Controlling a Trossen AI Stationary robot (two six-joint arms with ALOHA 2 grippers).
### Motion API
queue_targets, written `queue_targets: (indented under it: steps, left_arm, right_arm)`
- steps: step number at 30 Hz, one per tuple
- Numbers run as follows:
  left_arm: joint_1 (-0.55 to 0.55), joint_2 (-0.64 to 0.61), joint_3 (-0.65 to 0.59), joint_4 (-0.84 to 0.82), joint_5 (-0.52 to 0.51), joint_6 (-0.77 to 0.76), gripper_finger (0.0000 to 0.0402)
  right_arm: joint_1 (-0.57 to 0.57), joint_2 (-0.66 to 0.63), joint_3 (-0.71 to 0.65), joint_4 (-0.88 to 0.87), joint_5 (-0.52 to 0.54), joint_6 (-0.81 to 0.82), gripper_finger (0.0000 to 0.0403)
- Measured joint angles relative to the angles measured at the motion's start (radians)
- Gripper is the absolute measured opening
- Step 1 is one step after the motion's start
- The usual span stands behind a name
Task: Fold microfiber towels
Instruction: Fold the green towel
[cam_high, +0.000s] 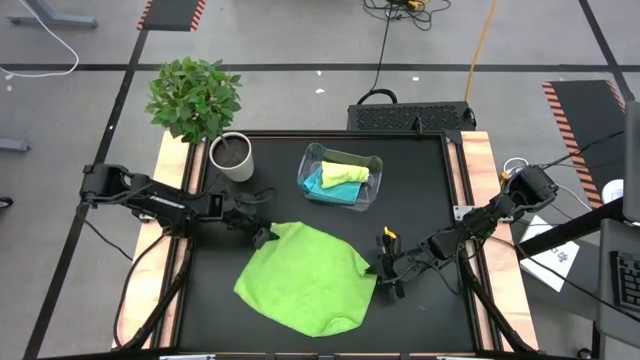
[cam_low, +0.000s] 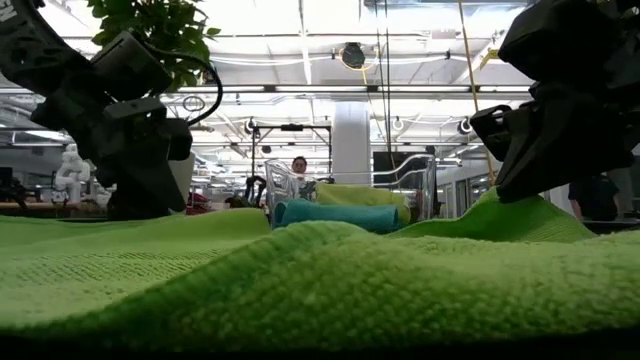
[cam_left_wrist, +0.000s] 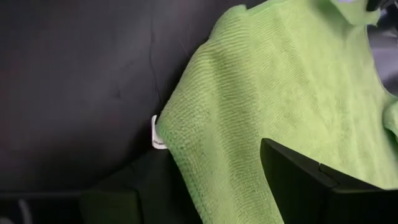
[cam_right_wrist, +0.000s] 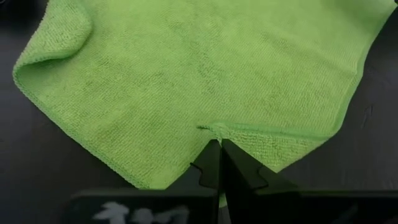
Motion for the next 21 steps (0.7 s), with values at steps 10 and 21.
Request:
queue_targets:
  steps: [10,21]
  left_arm:
    - [-0.025,-0.009,0.0,0.119,-0.053,0.184,0.0017]
    - [-0.124,-0.011,0.0,0.135,-0.229,0.252,0.0005]
  right_arm:
    - [0.0,0.0,0.0,0.008,0.014,-0.03,0.0]
    - [0.015,-0.049,0.0,-0.022,0.115,-0.083,0.0]
